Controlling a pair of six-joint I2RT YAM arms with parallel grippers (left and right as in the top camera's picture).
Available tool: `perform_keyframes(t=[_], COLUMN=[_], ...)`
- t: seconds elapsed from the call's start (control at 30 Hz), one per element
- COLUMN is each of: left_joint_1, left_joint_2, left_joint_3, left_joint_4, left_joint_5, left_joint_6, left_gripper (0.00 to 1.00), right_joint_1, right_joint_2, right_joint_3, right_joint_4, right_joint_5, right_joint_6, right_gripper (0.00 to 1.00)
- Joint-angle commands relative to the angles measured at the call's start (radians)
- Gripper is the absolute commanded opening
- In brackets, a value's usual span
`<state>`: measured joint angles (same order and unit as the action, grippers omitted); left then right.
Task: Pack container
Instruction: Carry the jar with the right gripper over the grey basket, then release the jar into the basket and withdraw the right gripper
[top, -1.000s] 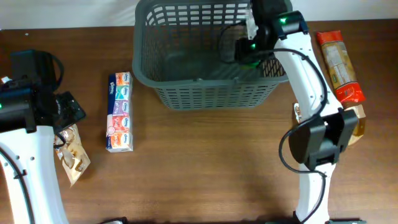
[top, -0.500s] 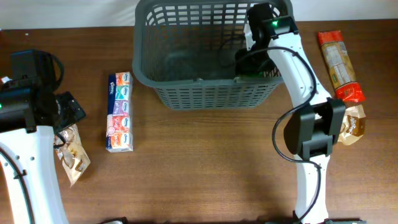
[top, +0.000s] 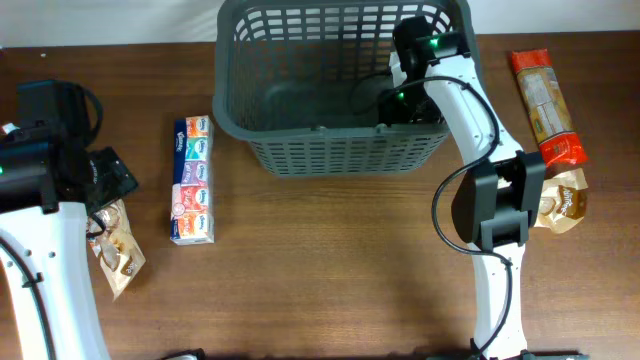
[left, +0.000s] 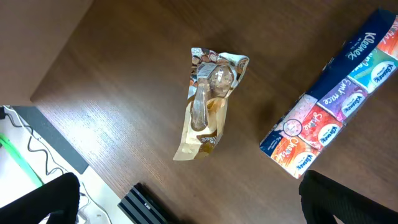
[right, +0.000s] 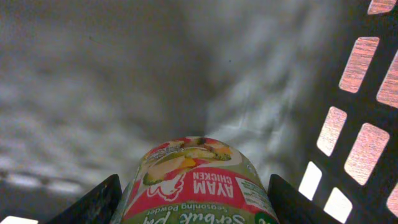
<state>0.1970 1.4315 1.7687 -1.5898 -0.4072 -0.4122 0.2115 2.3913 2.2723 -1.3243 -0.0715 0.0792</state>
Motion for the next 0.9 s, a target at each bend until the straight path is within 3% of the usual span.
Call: perform_keyframes(t=[0.0, 0.1, 0.23, 0.63, 0.87], left_joint_1=[0.005, 0.005, 0.005, 0.005, 0.005], left_joint_2=[0.003, 0.003, 0.003, 0.003, 0.003], left_joint_3=[-0.001, -0.001, -0.001, -0.001, -0.001], left_joint_4=[-0.001, -0.001, -0.001, -0.001, -0.001], left_joint_5=[0.004, 0.004, 0.004, 0.004, 0.004], left_joint_6=[-0.002, -0.002, -0.002, -0.002, -0.002], left_gripper=[1.0, 1.0, 1.0, 1.0, 1.0], right_joint_1=[-0.002, -0.002, -0.002, -0.002, -0.002], right_joint_2=[-0.008, -0.006, -0.005, -0.006, -0.012], right_joint_3=[0.016, 0.016, 0.015, 0.072, 0.48], right_joint_4=[-0.003, -0.008, -0.016, -0.023, -0.116], right_joint_5=[-0.006, -0.006, -0.006, -0.033, -0.067], right_joint_6=[0.008, 0.007, 0.007, 0.003, -0.019], right_gripper=[0.61, 0.77, 0.89, 0.99, 0.99])
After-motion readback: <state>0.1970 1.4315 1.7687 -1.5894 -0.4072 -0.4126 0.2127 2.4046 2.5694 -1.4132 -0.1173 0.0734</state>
